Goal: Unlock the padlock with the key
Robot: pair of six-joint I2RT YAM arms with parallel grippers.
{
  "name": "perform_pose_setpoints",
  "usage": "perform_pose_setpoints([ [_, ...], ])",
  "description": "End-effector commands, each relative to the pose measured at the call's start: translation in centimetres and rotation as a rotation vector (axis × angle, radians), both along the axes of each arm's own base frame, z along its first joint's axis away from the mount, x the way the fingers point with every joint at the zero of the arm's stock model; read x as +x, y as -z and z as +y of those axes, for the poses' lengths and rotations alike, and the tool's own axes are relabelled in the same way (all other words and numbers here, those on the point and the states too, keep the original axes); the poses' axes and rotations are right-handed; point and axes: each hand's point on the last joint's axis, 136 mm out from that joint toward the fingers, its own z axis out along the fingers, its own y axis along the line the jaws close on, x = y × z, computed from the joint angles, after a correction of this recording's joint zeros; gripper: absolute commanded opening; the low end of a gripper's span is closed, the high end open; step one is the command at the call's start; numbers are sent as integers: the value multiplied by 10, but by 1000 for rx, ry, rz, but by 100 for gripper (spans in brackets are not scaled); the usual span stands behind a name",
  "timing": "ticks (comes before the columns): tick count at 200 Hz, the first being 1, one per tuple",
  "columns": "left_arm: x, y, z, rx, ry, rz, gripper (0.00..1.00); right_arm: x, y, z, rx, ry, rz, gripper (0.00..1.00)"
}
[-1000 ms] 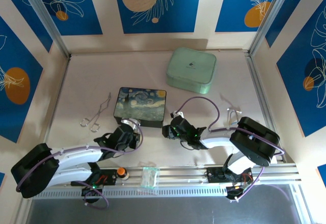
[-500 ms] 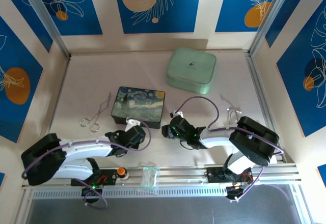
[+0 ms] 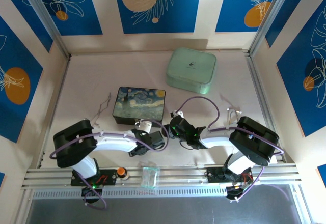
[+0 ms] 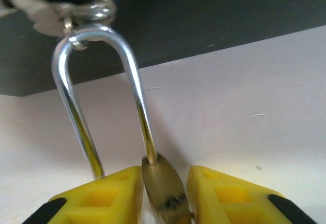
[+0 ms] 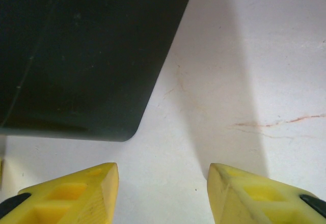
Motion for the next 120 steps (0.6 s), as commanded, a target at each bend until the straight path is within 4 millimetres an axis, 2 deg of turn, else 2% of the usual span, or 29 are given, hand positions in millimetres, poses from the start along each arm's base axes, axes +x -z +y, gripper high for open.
perform_pose_setpoints([
  [1, -7, 0, -11, -5, -13, 25, 30, -15, 32, -15, -73, 9, 102, 50],
  [26, -11, -2, -20, -13, -2, 37, 28, -15, 34, -17, -71, 17, 106, 50],
  [51, -15, 1, -20, 6, -24, 60, 30, -15, 35, -18, -68, 22, 111, 50],
  [65, -17, 4, -22, -3, -23, 76, 34, -15, 36, -19, -67, 26, 112, 51],
  [82, -19, 4, -25, -18, -13, 88, 43, -15, 35, -20, -64, 26, 112, 51],
  [120, -20, -18, -35, -118, -3, 78, 45, -17, 22, -17, 1, 0, 57, 51],
])
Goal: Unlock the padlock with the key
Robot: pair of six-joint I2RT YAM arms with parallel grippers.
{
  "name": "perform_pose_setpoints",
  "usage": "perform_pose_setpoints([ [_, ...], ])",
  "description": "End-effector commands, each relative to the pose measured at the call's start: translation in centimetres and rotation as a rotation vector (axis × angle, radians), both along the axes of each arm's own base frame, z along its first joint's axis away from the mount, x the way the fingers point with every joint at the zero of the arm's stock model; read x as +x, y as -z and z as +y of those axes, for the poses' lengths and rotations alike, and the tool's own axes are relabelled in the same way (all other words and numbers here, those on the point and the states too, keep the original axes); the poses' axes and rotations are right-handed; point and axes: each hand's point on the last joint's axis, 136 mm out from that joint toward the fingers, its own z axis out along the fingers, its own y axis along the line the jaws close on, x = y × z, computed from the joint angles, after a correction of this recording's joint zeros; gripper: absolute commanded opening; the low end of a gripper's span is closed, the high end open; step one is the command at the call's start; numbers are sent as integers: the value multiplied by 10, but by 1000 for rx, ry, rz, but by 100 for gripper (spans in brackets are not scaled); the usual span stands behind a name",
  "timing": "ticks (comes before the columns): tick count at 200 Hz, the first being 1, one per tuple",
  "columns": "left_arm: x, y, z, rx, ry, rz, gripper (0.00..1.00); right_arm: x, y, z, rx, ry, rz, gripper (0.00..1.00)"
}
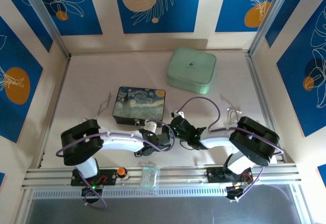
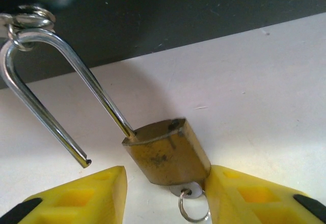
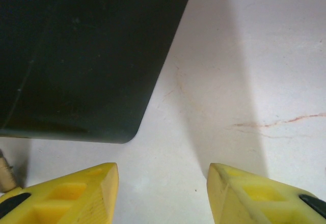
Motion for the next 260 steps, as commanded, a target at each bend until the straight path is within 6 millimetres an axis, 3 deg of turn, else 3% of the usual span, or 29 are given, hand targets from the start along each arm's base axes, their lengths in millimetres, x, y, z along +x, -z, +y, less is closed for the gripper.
perform_pose_setpoints([
  [1, -9, -15, -14, -103, 10, 37, 45, -18, 23, -15, -30, -19, 66, 51],
  [55, -11, -60, -27, -306, 48, 20, 48, -25, 5, -5, 39, -107, 14, 54],
  [99, -6, -75, -10, -473, -4, 23, 49, -47, -25, 34, 32, -242, -78, 53],
  [140, 16, -90, 27, -605, -95, -2, 51, -57, -32, 75, -47, -268, -51, 60],
  [151, 22, -98, 37, -625, -107, -32, 57, -57, -30, 86, -31, -290, -31, 60],
  [168, 32, -107, 55, -623, -129, -78, 83, -56, -29, 101, 56, -327, 27, 59],
  [186, 41, -117, 70, -622, -155, -110, 99, -53, -31, 113, 110, -369, 79, 64],
  [196, 44, -121, 74, -625, -162, -123, 99, -49, -28, 113, 92, -351, 95, 78],
  [201, 46, -122, 75, -628, -166, -129, 99, -46, -27, 112, 84, -346, 100, 80],
  [236, 62, -123, 84, -627, -188, -157, 99, -36, -17, 109, 65, -324, 134, 80],
  [260, 83, -133, 91, -658, -210, -180, 99, -33, -18, 118, 76, -346, 106, 74],
])
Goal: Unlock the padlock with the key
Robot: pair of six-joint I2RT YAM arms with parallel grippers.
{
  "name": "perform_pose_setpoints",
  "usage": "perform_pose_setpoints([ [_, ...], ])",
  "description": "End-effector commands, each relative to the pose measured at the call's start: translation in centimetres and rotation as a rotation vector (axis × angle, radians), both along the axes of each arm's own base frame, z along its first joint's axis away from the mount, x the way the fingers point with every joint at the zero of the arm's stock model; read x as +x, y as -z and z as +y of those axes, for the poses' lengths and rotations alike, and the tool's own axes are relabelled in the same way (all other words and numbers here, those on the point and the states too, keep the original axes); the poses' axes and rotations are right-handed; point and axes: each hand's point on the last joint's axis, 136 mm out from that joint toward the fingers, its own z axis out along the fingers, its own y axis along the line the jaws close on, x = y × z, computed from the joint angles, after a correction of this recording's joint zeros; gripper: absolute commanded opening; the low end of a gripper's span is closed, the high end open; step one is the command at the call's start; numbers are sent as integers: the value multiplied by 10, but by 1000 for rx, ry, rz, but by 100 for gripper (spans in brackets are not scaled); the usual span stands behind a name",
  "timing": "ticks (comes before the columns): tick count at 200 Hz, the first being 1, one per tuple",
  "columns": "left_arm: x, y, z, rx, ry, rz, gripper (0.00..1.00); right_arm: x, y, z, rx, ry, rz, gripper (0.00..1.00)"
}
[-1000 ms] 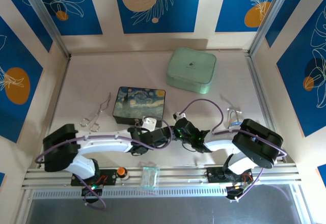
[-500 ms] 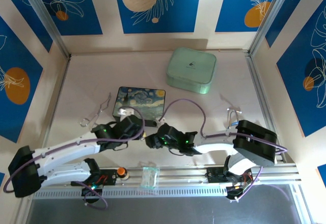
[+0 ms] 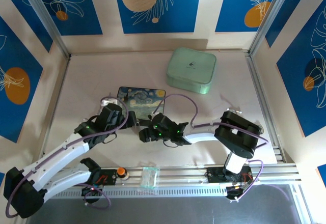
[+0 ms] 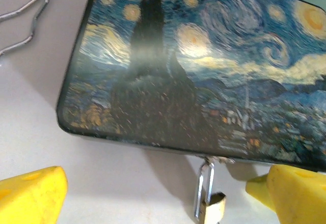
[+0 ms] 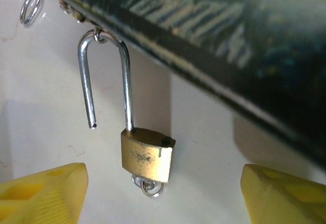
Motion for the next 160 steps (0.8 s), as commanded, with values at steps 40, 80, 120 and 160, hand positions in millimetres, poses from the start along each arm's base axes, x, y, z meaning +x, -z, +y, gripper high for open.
perform_pose_setpoints([
  [40, 66, -16, 10, -36, 10, -79, 99, 10, 10, 13, -38, 0, -11, 67],
  [80, 95, -12, 17, 20, -2, -98, 99, 12, 20, 14, -84, 0, -9, 58],
  [120, 106, 7, 20, 53, -8, -65, 99, 12, 42, 2, -182, 35, -7, 47],
  [160, 104, 23, 25, 76, -25, -37, 99, 6, 50, 2, -208, 27, 5, 38],
])
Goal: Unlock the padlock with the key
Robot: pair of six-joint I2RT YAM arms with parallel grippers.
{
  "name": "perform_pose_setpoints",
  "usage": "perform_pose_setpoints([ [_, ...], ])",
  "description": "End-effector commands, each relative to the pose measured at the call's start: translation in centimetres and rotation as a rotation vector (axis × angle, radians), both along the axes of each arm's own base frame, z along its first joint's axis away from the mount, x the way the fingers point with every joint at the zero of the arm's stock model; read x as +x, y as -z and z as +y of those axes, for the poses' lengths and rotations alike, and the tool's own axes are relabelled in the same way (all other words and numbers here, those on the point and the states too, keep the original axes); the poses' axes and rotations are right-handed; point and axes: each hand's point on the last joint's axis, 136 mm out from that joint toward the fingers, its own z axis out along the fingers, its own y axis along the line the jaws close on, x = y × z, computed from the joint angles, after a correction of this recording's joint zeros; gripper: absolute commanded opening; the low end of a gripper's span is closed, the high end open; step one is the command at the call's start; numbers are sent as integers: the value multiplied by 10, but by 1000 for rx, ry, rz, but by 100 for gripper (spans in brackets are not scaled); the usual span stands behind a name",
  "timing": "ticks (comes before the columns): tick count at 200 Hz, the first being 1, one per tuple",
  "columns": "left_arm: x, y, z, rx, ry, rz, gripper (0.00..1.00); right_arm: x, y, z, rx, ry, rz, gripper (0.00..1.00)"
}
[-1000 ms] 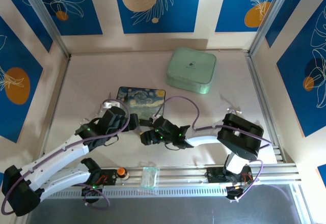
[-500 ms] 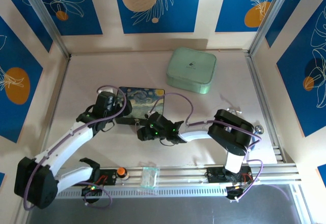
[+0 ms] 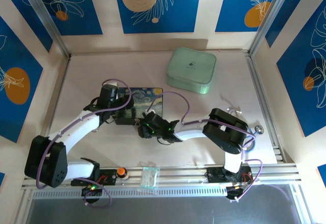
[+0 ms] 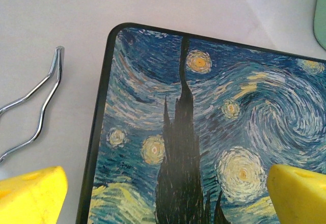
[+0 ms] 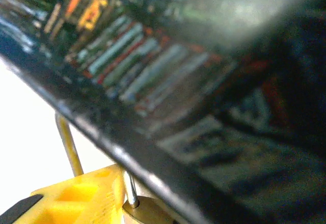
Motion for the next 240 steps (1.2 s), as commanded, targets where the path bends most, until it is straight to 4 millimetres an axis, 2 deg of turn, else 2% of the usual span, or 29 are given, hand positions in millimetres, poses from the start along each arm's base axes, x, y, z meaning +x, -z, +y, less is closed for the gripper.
perform_pose_setpoints([
  [1, 4, 3, 5, 21, -11, -11, 99, -19, 37, -17, -125, -13, 78, 38],
  [65, -7, 21, 7, -6, -29, 26, 98, -33, 43, -36, -81, 5, 127, 24],
  [100, -18, 35, 8, -25, -50, 73, 88, -34, 49, -44, -86, 47, 163, 14],
  [128, -33, 42, 4, -58, -49, 100, 77, -35, 55, -51, -19, 77, 231, 9],
  [150, -44, 50, 6, -81, -68, 120, 76, -33, 56, -55, 43, 91, 261, 7],
  [196, -70, 62, -6, -146, -64, 150, 64, -33, 55, -62, 134, 120, 314, 6],
  [240, -95, 62, -19, -185, -56, 144, 63, -29, 63, -73, 228, 194, 405, 6],
])
